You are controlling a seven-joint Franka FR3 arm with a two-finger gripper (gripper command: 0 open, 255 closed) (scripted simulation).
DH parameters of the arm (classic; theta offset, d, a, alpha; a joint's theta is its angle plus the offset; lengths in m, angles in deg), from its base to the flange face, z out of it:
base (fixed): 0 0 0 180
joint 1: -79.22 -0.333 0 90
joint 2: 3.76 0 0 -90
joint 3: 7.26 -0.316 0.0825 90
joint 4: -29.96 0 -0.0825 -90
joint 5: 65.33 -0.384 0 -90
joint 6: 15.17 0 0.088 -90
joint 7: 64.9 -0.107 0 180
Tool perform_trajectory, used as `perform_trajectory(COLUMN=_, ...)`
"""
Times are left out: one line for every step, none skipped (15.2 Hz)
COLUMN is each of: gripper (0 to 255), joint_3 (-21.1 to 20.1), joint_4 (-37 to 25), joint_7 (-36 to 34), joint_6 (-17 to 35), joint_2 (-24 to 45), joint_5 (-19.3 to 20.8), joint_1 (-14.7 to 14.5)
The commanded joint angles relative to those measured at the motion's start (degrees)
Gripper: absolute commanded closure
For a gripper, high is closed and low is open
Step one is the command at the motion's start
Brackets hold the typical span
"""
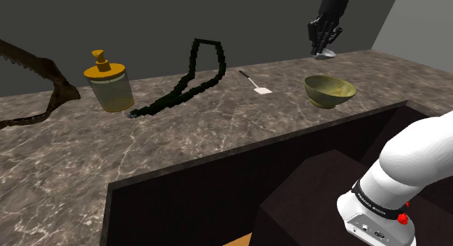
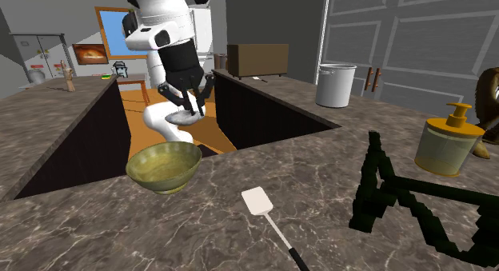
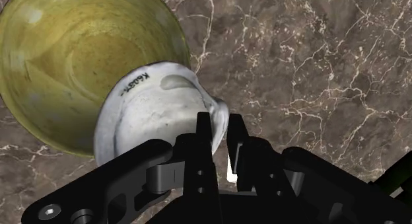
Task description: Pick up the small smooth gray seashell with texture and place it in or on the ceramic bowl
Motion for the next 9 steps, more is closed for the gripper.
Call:
perform_trajectory(gripper=255, joint_3=1.64, joint_4=1.22, joint_7=2.32, joint_6=-0.83, joint_2=-1.73, joint_5=1.32, joint_1=1.01)
perform_trajectory(gripper=255, joint_3=2.5, joint_4=1.54, joint_7=3.48, joint_6=-1.39, joint_2=-2.47, joint_5=2.01, joint_1=1.51)
perform_trajectory(gripper=255, joint_3=3.37, joint_4=1.79, joint_7=4.65, joint_6=-1.94, joint_2=-3.15, joint_5=2.72, joint_1=2.01)
perform_trajectory(gripper=255, joint_3=4.13, joint_4=1.96, joint_7=5.66, joint_6=-2.41, joint_2=-3.68, joint_5=3.34, joint_1=2.43)
perform_trajectory(gripper=255, joint_3=4.15, joint_4=2.88, joint_7=5.74, joint_6=-1.67, joint_2=-3.87, joint_5=3.4, joint_1=2.48)
perform_trajectory(gripper=255, joint_3=4.17, joint_4=3.8, joint_7=5.82, joint_6=-0.93, joint_2=-4.04, joint_5=3.46, joint_1=2.52)
perform_trajectory(gripper=255, joint_3=4.19, joint_4=4.7, joint_7=5.9, joint_6=-0.19, joint_2=-4.2, joint_5=3.51, joint_1=2.57)
perform_trajectory(gripper=255, joint_3=4.21, joint_4=5.59, joint_7=5.99, joint_6=0.55, joint_2=-4.35, joint_5=3.57, joint_1=2.61)
perform_trajectory(gripper=255, joint_3=4.23, joint_4=6.47, joint_7=6.07, joint_6=1.29, joint_2=-4.48, joint_5=3.62, joint_1=2.65)
